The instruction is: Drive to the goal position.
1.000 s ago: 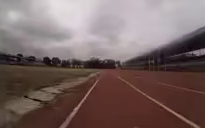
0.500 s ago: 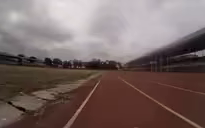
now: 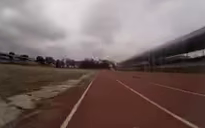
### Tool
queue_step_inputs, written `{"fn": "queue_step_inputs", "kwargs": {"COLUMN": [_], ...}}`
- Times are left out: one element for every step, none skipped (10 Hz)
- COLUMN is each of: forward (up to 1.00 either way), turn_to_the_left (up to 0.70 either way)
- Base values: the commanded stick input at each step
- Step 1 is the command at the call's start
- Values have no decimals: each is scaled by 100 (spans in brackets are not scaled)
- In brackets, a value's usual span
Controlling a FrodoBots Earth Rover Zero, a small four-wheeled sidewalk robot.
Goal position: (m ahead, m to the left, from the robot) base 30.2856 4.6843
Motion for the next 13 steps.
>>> {"fn": "queue_step_inputs", "kwargs": {"forward": [100,100,100,100,100,100,100,100,100,100,100,100,100], "turn_to_the_left": [-9,0,0,0,0,0,0,0,0,0,0,0,0]}}
